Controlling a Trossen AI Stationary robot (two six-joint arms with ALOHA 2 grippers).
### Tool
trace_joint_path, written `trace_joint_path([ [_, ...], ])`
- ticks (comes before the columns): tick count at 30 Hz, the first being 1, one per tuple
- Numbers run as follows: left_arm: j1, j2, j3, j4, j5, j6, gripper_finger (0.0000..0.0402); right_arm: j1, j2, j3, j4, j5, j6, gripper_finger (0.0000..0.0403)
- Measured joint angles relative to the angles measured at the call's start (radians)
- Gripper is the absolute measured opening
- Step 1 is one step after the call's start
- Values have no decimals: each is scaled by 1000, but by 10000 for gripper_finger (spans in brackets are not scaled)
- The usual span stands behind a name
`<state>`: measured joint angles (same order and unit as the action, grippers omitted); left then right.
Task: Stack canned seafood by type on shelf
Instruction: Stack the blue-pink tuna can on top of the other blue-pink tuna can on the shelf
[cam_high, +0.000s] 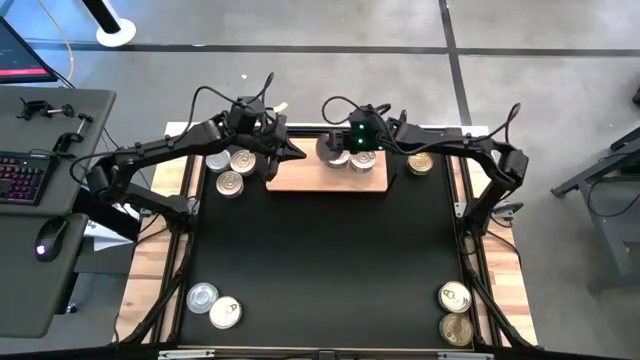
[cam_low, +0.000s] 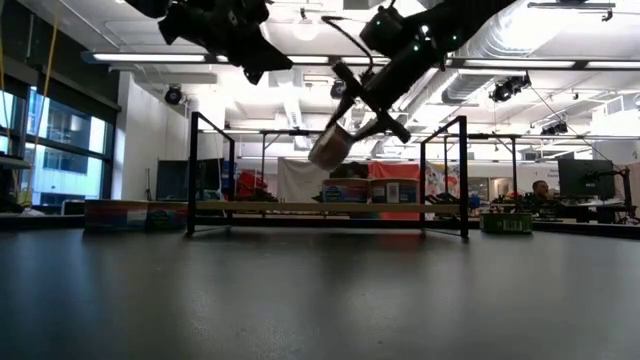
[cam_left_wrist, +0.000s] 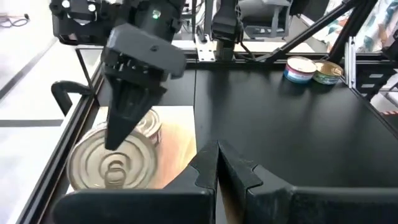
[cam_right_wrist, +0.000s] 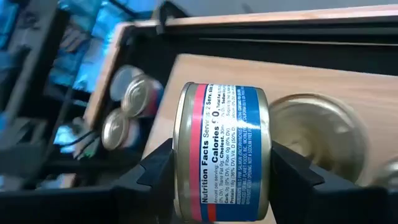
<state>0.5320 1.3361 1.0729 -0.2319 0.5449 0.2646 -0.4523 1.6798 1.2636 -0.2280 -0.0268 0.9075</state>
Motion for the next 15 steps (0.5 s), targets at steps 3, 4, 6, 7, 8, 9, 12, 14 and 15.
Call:
trace_joint_path([
  [3, 0, 0, 0, 4, -6, 1, 0, -7, -6, 4, -1, 5, 5, 170],
  [4, 0, 0, 0, 4, -8, 1, 0, -7, -4, 4, -6, 7, 8, 170],
  [6, 0, 0, 0, 4, -15, 1, 0, -7, 3, 3, -24, 17, 8, 170],
  [7, 0, 0, 0, 4, -17, 2, 0, -6, 5, 3, -32, 27, 7, 170],
  [8, 0, 0, 0, 4, -18, 1, 0, -6, 5, 3, -35, 39, 8, 170],
  [9, 0, 0, 0, 4, -18, 1, 0, -6, 4, 3, -35, 47, 8, 170],
  [12, 0, 0, 0, 4, -18, 1, 0, -11, 3, 3, -62, 54, 13, 170],
  [14, 0, 1, 0, 3, -18, 0, 0, -12, 3, 3, -76, 54, 23, 170],
  [15, 0, 1, 0, 3, -18, 0, 0, -12, 3, 3, -75, 57, 31, 170],
])
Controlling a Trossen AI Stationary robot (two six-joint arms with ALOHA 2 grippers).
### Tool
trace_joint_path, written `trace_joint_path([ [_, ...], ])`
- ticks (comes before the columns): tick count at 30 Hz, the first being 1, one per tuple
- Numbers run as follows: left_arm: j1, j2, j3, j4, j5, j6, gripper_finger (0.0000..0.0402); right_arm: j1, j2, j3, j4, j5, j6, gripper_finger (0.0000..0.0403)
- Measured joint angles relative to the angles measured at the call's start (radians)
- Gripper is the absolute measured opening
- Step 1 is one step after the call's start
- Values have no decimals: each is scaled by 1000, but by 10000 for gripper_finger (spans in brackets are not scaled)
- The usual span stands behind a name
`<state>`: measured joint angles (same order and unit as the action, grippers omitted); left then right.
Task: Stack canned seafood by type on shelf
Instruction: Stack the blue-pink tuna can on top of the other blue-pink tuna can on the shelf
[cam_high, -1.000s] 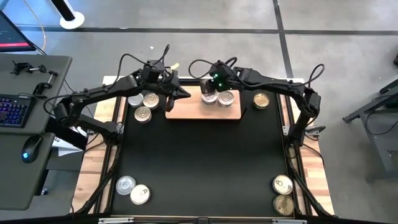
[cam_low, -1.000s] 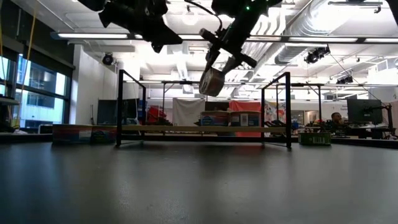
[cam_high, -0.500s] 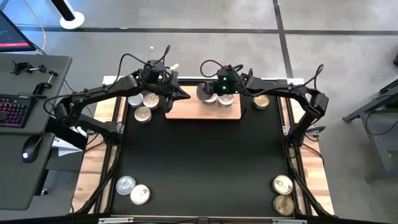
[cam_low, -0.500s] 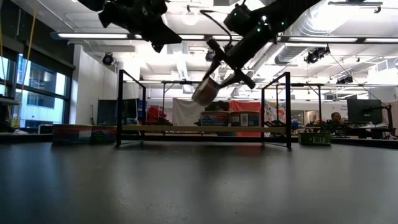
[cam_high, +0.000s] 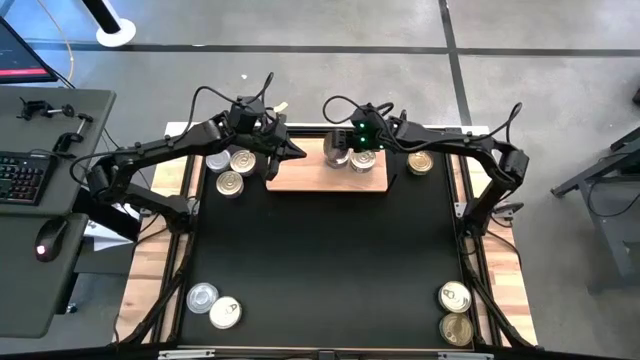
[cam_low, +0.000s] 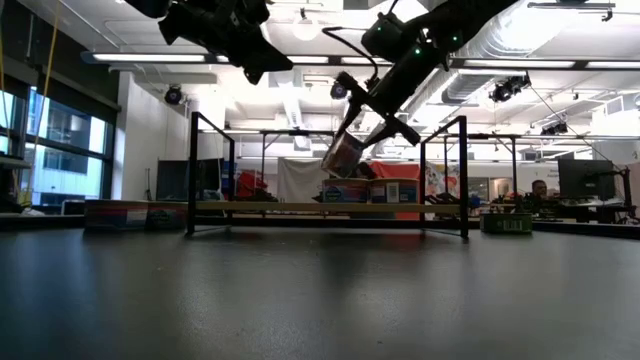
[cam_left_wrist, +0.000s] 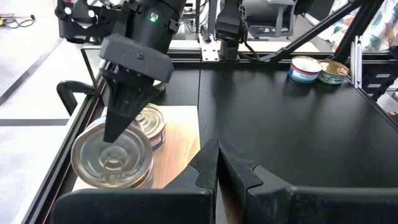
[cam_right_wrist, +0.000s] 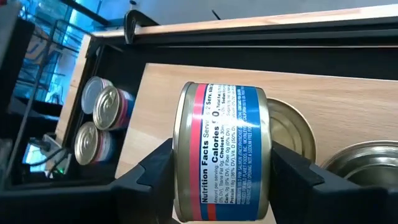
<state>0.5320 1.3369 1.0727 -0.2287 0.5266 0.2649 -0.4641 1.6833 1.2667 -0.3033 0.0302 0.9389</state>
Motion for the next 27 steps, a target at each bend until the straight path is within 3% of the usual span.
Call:
trace_joint_path([
  [7, 0, 0, 0, -7, 0, 0, 0, 2, 0, 0, -2, 5, 49, 207],
  [20, 0, 0, 0, -37, 0, 0, 0, 4, 9, 0, -13, 37, 189, 214],
  [27, 0, 0, 0, -38, 0, 0, 0, 6, 24, 1, 32, -3, 209, 215],
])
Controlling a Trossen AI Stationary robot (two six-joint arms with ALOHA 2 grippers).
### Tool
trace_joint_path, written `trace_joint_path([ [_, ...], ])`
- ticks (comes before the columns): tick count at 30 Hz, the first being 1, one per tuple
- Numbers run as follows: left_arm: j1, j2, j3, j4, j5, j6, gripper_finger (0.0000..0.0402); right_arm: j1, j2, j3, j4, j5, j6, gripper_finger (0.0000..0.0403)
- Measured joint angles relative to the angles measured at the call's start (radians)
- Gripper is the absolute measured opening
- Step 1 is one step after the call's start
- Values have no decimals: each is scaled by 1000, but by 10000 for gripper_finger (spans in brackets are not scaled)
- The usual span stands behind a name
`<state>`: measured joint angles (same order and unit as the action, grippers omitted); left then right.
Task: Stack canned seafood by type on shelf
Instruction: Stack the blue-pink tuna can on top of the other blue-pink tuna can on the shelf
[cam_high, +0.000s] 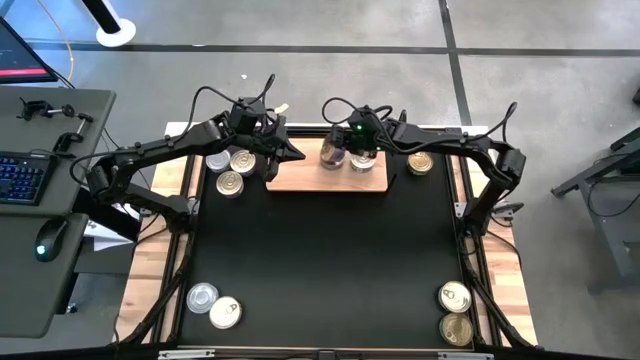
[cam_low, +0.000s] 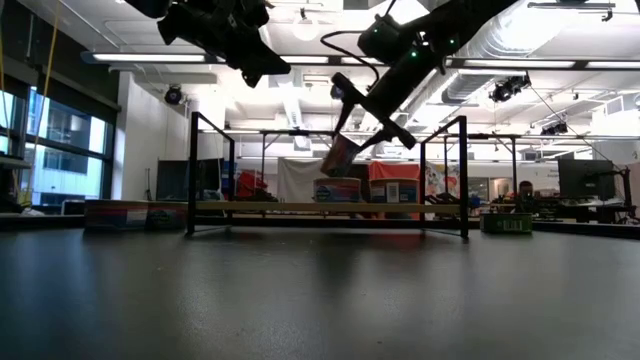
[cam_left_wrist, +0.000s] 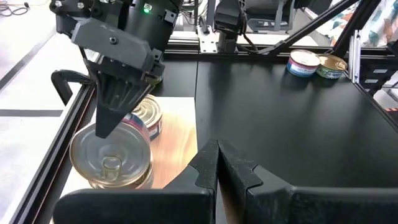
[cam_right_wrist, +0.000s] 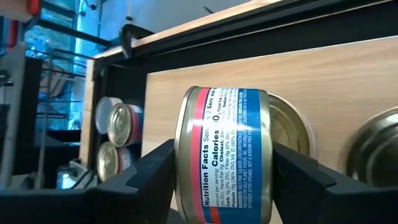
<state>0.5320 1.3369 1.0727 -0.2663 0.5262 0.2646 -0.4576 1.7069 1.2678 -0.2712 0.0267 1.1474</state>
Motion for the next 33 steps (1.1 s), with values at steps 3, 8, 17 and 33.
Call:
trace_joint_path([
  [3, 0, 0, 0, 0, -21, 0, 0, 0, 0, 0, 35, -30, 0, 216],
  [8, 0, 0, 0, -2, -38, 0, 0, 0, 1, 0, 29, -61, -1, 216],
  [17, 0, 0, 0, -5, -39, 1, 0, -1, 29, 0, 74, -91, -3, 216],
  [33, 0, 0, 0, -7, -39, 5, 0, -13, 50, 0, 107, -142, -4, 216],
])
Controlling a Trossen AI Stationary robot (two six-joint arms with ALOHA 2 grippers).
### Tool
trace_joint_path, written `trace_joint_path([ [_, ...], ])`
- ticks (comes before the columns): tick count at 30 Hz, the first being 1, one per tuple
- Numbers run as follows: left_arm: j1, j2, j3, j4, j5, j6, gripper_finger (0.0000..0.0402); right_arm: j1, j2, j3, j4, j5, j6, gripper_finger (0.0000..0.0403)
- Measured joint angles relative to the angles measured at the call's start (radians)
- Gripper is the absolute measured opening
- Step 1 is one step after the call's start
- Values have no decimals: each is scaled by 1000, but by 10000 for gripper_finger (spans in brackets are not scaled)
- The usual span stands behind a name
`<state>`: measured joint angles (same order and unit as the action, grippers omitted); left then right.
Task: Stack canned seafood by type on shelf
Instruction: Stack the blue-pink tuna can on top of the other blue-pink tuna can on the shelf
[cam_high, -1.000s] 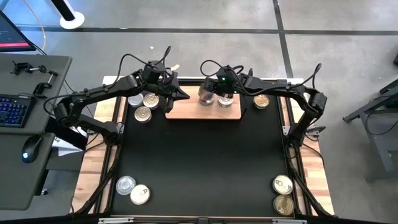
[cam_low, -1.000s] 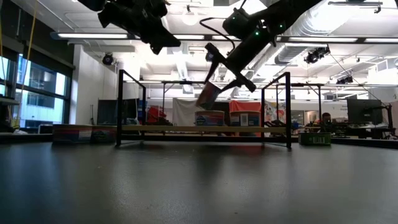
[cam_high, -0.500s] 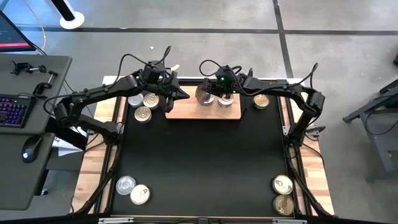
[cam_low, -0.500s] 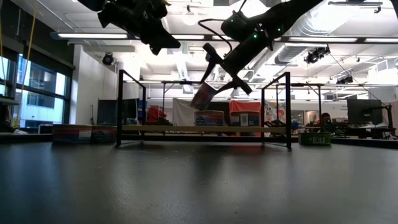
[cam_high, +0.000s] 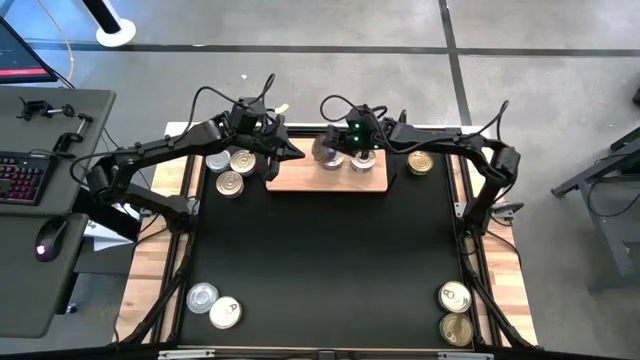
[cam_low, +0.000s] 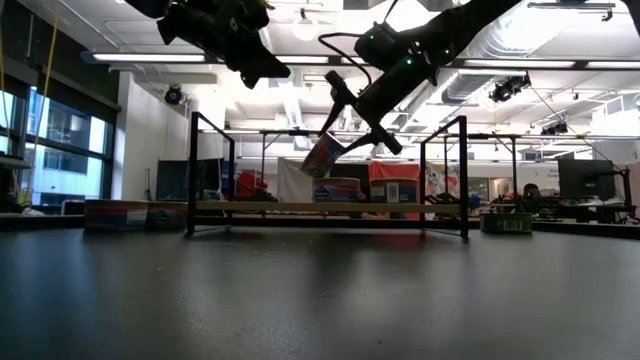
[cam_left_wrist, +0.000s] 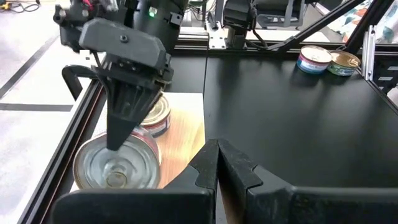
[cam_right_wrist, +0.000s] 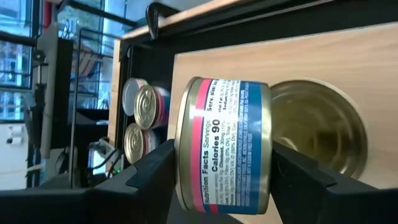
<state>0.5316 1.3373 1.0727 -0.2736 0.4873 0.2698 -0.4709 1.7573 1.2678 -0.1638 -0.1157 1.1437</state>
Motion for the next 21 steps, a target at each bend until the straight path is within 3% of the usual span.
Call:
trace_joint_path([
  [21, 0, 0, 0, -4, -1, 2, 0, 0, 11, 0, -26, 3, -8, 216],
])
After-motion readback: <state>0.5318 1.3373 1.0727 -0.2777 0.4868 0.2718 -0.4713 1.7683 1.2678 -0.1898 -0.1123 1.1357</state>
